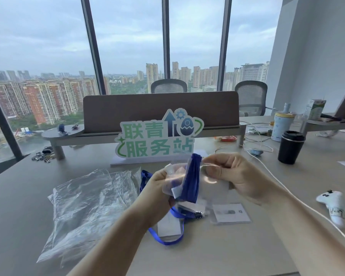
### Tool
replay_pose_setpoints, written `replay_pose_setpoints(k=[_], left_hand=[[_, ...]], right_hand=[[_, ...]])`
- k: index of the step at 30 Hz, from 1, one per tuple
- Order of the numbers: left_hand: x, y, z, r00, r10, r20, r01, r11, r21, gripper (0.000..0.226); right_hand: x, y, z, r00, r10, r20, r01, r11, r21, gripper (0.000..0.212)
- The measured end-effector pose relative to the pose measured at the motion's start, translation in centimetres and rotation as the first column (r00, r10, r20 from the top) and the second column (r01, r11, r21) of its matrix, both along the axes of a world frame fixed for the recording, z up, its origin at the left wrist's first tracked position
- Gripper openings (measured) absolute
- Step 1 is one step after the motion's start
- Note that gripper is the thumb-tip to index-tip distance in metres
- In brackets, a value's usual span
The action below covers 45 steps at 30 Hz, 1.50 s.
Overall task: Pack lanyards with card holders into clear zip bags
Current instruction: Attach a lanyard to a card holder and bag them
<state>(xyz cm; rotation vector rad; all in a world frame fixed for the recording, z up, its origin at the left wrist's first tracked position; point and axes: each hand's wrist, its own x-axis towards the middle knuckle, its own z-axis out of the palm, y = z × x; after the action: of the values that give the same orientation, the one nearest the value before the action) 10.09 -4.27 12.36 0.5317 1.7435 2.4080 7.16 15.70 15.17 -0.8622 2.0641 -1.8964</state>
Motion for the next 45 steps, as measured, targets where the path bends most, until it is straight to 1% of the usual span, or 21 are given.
replay_pose_setpoints(k=[3,6,8,10,12,14,18,20,23,25,27,29,30,31,33,35,37,38,40,42,45], left_hand=[[0.1,0.4,-1.0,0.996,0.060,0.070,-0.069,0.988,0.135,0.017],[0.2,0.1,-1.6,0.991,0.086,0.101,-0.101,0.982,0.160,0.016],[-0.1,-0.4,-2.0,0.990,0.057,0.129,-0.081,0.979,0.187,0.021],[-0.2,-0.6,-2.1,0.980,0.063,0.189,-0.102,0.973,0.209,0.025],[-0.4,-0.8,-2.4,0.955,0.164,0.248,-0.204,0.968,0.146,0.022],[-0.5,-1.1,-2.9,0.924,0.277,0.263,-0.302,0.951,0.058,0.018],[-0.5,-2.6,-3.9,0.907,0.376,0.190,-0.359,0.926,-0.119,0.020],[-0.1,-3.3,-4.2,0.918,0.376,0.127,-0.343,0.912,-0.225,0.019],[0.5,-5.3,-4.9,0.918,0.391,0.058,-0.343,0.861,-0.375,0.016],[0.6,-8.1,-5.9,0.886,0.457,-0.081,-0.420,0.714,-0.560,0.012],[0.8,-12.0,-7.1,0.854,0.459,-0.244,-0.447,0.407,-0.797,0.016],[1.4,-15.6,-8.0,0.891,0.367,-0.265,-0.317,0.087,-0.944,0.044],[1.7,-17.1,-8.4,0.909,0.338,-0.243,-0.255,-0.009,-0.967,0.054],[2.1,-18.2,-8.6,0.916,0.330,-0.227,-0.221,-0.056,-0.974,0.057],[2.6,-20.0,-9.3,0.906,0.330,-0.265,-0.246,-0.100,-0.964,0.040],[2.8,-21.0,-9.6,0.871,0.314,-0.378,-0.328,-0.201,-0.923,0.022],[2.8,-21.3,-9.8,0.829,0.286,-0.481,-0.386,-0.330,-0.862,0.019],[2.7,-21.0,-10.0,0.812,0.266,-0.520,-0.417,-0.359,-0.835,0.021],[2.4,-19.2,-10.1,0.802,0.235,-0.549,-0.473,-0.310,-0.825,0.024],[2.0,-16.6,-10.0,0.799,0.237,-0.553,-0.520,-0.190,-0.833,0.028],[1.3,-13.6,-9.8,0.797,0.293,-0.528,-0.536,-0.056,-0.842,0.030]], right_hand=[[0.2,-0.8,0.2,0.989,-0.149,0.016,0.149,0.988,-0.046,0.020],[0.0,-1.6,-0.2,0.958,-0.286,-0.011,0.285,0.958,-0.044,0.014],[-0.3,-2.1,-0.7,0.934,-0.348,-0.082,0.344,0.937,-0.059,0.014],[-0.6,-2.6,-1.2,0.887,-0.416,-0.198,0.424,0.906,-0.002,0.014],[-0.8,-3.1,-1.8,0.877,-0.437,-0.200,0.455,0.889,0.054,0.013],[-0.8,-3.7,-2.5,0.910,-0.400,-0.108,0.410,0.906,0.103,0.010],[-0.7,-4.7,-3.7,0.935,-0.352,0.047,0.349,0.935,0.066,0.006],[-0.6,-5.4,-4.5,0.943,-0.329,0.043,0.327,0.944,0.048,0.008],[-0.2,-6.7,-5.9,0.957,-0.289,-0.025,0.290,0.950,0.116,0.016],[-0.3,-7.2,-6.8,0.949,-0.295,-0.109,0.310,0.935,0.169,0.018],[-0.4,-7.3,-7.3,0.937,-0.305,-0.171,0.337,0.920,0.202,0.018],[-0.6,-7.3,-7.6,0.932,-0.309,-0.187,0.345,0.916,0.205,0.017],[-0.7,-7.3,-7.7,0.933,-0.308,-0.184,0.343,0.917,0.203,0.017],[-0.7,-7.4,-7.7,0.934,-0.306,-0.183,0.341,0.918,0.203,0.018],[-0.6,-7.7,-7.9,0.938,-0.295,-0.180,0.329,0.923,0.199,0.018],[-0.5,-8.1,-8.0,0.949,-0.273,-0.160,0.301,0.935,0.187,0.016],[-0.2,-8.5,-7.9,0.960,-0.253,-0.117,0.271,0.946,0.175,0.014],[0.0,-8.6,-7.9,0.968,-0.240,-0.070,0.248,0.956,0.154,0.012],[0.4,-9.0,-7.8,0.973,-0.212,0.094,0.206,0.976,0.069,0.009],[0.7,-9.7,-8.2,0.947,-0.221,0.233,0.221,0.975,0.026,0.009],[0.9,-10.6,-9.1,0.882,-0.275,0.383,0.247,0.961,0.121,0.008]])
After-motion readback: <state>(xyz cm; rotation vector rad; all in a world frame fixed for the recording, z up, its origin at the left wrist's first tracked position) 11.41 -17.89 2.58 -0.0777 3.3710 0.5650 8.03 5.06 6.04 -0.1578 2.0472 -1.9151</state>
